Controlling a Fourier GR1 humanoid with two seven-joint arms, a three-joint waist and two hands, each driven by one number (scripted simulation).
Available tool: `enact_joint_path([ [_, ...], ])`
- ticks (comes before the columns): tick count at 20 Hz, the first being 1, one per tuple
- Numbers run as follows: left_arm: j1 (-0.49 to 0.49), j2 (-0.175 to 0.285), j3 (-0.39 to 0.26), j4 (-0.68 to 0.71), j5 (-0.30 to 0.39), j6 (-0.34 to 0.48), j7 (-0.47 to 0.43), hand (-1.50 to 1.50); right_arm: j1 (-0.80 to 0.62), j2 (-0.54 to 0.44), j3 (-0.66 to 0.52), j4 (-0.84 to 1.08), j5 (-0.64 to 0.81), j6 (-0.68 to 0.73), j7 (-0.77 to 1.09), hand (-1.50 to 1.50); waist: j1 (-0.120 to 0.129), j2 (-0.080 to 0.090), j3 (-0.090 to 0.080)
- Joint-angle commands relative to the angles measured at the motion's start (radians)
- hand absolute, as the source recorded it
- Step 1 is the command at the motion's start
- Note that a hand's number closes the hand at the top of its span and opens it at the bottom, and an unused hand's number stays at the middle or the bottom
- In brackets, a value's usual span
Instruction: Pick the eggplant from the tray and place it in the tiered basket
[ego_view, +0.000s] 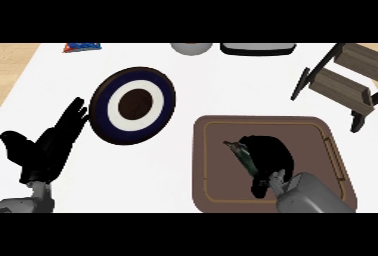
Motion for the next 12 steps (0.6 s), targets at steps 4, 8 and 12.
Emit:
enact_joint_path([
  [4, -0.006, -0.016, 0.012, 0.009, -0.013, -0.022, -0.008, 0.0, -0.005, 0.012, -0.002, 0.082, 0.023, 0.119, -0.077, 1.5, 0.003, 0.002, 0.001],
  [8, 0.023, -0.033, -0.004, -0.035, -0.042, -0.011, 0.011, 0.0, 0.023, 0.055, 0.035, 0.064, 0.1, 0.097, -0.104, 1.5, 0.004, 0.001, 0.001],
  [12, -0.013, -0.017, 0.037, -0.016, -0.013, -0.046, 0.023, 0.0, 0.017, 0.059, 0.045, 0.099, 0.201, 0.052, -0.155, 1.5, 0.003, 0.001, 0.001],
])
